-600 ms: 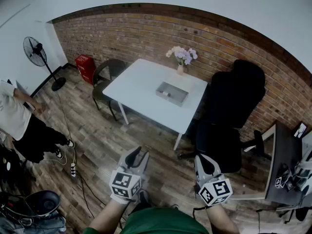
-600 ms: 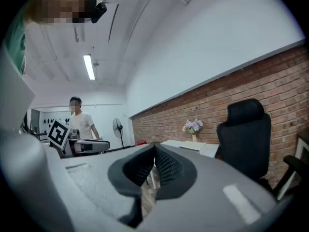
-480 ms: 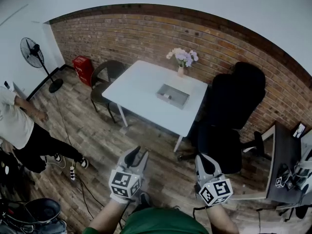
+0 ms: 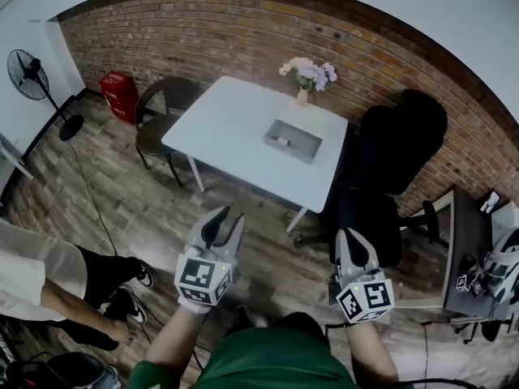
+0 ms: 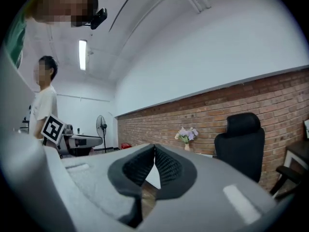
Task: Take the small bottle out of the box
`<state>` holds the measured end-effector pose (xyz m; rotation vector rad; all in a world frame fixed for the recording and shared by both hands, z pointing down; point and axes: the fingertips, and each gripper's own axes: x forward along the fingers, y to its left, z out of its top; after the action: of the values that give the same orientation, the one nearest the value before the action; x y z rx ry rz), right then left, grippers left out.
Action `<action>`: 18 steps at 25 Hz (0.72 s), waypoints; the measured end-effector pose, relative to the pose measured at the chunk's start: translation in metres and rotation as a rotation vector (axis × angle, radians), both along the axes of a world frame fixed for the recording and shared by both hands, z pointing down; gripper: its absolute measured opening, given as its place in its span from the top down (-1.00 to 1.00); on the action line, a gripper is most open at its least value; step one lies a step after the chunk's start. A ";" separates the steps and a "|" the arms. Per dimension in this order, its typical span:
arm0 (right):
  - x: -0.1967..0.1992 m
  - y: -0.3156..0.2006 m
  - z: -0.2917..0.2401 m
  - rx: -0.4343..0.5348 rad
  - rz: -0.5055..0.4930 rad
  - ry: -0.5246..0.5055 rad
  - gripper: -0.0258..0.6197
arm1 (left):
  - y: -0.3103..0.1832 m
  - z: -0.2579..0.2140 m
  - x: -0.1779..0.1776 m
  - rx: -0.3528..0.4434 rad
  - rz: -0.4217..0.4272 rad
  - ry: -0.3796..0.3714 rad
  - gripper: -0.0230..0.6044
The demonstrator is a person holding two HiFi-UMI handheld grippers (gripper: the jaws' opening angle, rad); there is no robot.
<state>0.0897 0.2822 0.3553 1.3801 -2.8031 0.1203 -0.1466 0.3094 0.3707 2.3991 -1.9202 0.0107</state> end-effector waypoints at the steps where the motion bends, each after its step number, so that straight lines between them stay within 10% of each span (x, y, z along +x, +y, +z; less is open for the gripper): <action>1: -0.004 -0.004 -0.002 0.003 0.007 0.005 0.91 | -0.006 -0.002 -0.005 0.007 0.000 0.003 0.49; 18: -0.077 -0.145 0.029 -0.063 -0.090 -0.005 0.91 | -0.107 0.010 -0.071 -0.042 -0.117 -0.042 0.49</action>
<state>0.0126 0.1367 0.3841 1.2410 -2.8331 0.2091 -0.2172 0.2027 0.3812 2.2743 -2.0536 0.0949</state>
